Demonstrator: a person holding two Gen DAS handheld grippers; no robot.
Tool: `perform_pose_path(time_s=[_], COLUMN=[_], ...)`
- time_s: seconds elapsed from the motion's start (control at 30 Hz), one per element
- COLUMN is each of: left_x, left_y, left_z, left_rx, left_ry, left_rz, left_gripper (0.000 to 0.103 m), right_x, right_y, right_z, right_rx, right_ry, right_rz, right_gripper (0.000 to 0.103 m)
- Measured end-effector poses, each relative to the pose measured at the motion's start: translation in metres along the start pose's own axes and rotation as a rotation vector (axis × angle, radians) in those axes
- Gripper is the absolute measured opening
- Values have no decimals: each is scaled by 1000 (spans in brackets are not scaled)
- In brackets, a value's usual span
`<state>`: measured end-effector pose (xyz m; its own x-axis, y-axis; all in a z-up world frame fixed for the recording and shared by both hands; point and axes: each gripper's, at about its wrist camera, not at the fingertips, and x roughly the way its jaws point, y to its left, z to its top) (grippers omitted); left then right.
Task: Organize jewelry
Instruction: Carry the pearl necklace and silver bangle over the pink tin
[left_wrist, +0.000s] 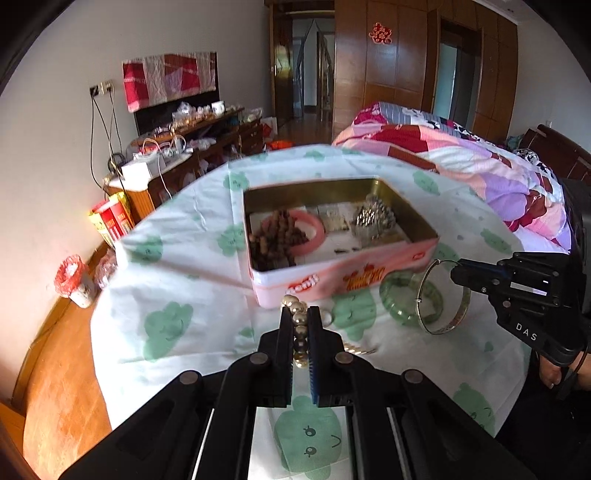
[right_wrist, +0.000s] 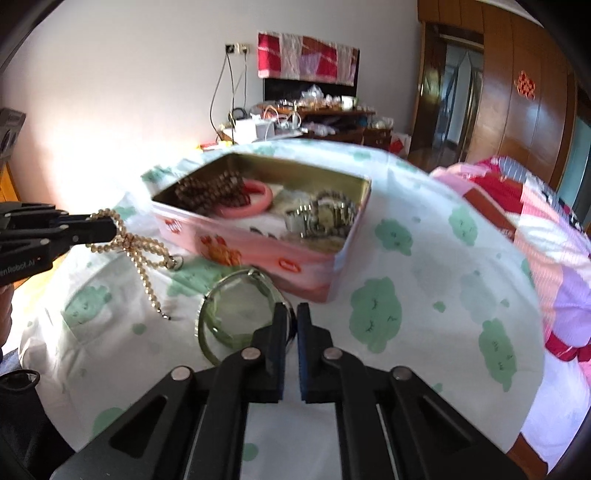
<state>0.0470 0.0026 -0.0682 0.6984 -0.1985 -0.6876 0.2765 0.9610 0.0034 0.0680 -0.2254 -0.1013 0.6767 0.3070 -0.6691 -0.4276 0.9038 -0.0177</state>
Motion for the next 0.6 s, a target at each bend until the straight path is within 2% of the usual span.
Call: perform_pose_path(time_s=[0.37, 0.6], left_x=[-33, -34], left_y=[3, 4], left_z=[36, 66], left_rx=[14, 35], left_ry=[-112, -165], left_rz=[23, 51], left_gripper=[5, 5], right_x=[-17, -14], right_y=[-2, -14], right_z=[26, 48], right_rx=[-2, 20], right_ry=[-87, -120], right_rz=[-16, -14], right_gripper=[7, 7])
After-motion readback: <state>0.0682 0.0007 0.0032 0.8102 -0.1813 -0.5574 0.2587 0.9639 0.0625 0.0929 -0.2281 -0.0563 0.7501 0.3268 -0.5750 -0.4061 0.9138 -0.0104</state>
